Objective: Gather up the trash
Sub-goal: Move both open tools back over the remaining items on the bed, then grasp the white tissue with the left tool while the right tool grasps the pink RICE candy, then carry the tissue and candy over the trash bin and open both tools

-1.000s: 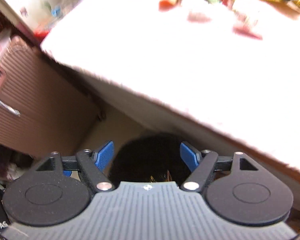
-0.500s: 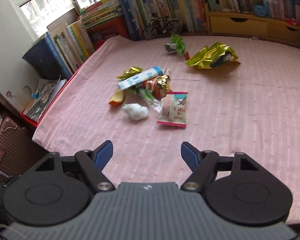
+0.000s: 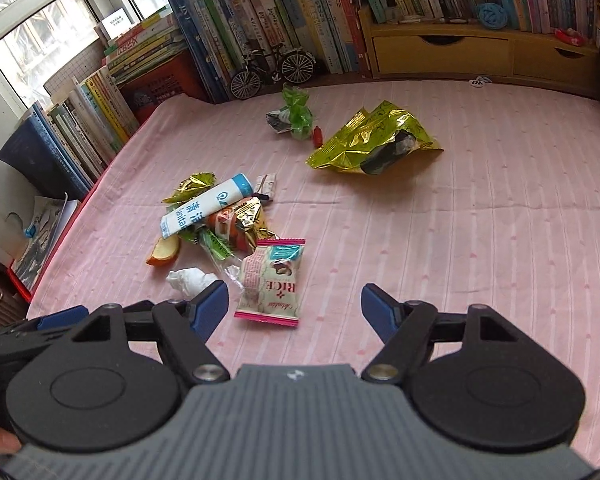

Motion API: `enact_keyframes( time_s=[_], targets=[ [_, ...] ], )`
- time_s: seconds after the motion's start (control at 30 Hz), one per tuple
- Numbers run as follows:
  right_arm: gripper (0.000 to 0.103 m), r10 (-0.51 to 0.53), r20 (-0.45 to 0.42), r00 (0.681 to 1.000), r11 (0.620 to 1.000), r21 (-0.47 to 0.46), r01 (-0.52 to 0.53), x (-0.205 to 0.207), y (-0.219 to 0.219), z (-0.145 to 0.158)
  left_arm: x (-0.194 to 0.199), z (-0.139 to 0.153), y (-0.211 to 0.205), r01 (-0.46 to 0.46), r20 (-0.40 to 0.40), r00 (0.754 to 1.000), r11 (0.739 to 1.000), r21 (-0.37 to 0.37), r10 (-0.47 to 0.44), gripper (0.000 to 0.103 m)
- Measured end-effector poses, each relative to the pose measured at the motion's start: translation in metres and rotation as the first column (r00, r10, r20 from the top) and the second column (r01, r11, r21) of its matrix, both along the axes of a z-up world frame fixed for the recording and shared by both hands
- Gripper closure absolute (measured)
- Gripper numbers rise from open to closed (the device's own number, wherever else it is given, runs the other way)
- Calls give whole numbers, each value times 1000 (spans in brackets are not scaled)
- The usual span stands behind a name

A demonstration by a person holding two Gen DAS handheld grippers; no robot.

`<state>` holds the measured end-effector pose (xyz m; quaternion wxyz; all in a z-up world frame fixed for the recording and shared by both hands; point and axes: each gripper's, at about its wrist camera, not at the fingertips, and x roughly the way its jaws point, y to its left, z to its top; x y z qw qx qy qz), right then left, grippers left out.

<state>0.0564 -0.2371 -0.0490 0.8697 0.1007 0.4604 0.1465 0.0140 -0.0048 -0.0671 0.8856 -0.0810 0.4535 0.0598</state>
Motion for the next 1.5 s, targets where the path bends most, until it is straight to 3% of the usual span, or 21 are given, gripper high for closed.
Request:
enact_keyframes(
  time_s=[0.17,0.37,0.47,0.5,0.53,0.93,1.03,1.07,1.1,1.3,1.5],
  targets=[
    [20,50,-22,999,999,-11,-50,16,-6,-13,40,-30,-7,-34,-55,998,999,-32,32,17],
    [20,112,-91,990,994,13,-111,34,1,-33,62,-55,-11,-63,-125,990,998,-25,60,31],
    [20,137,-120,983,990,28,-135,41,8,-43,64,-59,-7,-96,-140,986,994,-45,89,49],
    [20,148,-127,981,989,33,-145,44,11,-45,65,-60,-6,-97,-148,985,993,-62,87,65],
    [20,158,-133,978,987,37,-154,47,15,-47,65,-61,-4,-99,-159,984,993,-69,87,70],
    [22,230,-180,956,973,30,-228,75,52,-66,60,-34,13,-161,-117,981,986,-49,154,72],
    [34,250,-209,945,967,9,-254,78,63,-72,57,-30,18,-176,-108,979,983,-47,171,72],
    [46,256,-220,941,965,6,-261,78,65,-74,56,-29,19,-182,-106,979,982,-46,176,72],
    [51,256,-228,939,965,2,-263,77,66,-75,55,-28,20,-186,-103,978,982,-44,181,72],
    [61,247,-213,945,966,-16,-256,72,67,-68,48,-24,23,-195,-90,978,980,-47,191,72],
    [62,219,-184,958,972,-42,-230,64,59,-53,40,-18,21,-178,-80,982,982,-57,173,72]
  ],
)
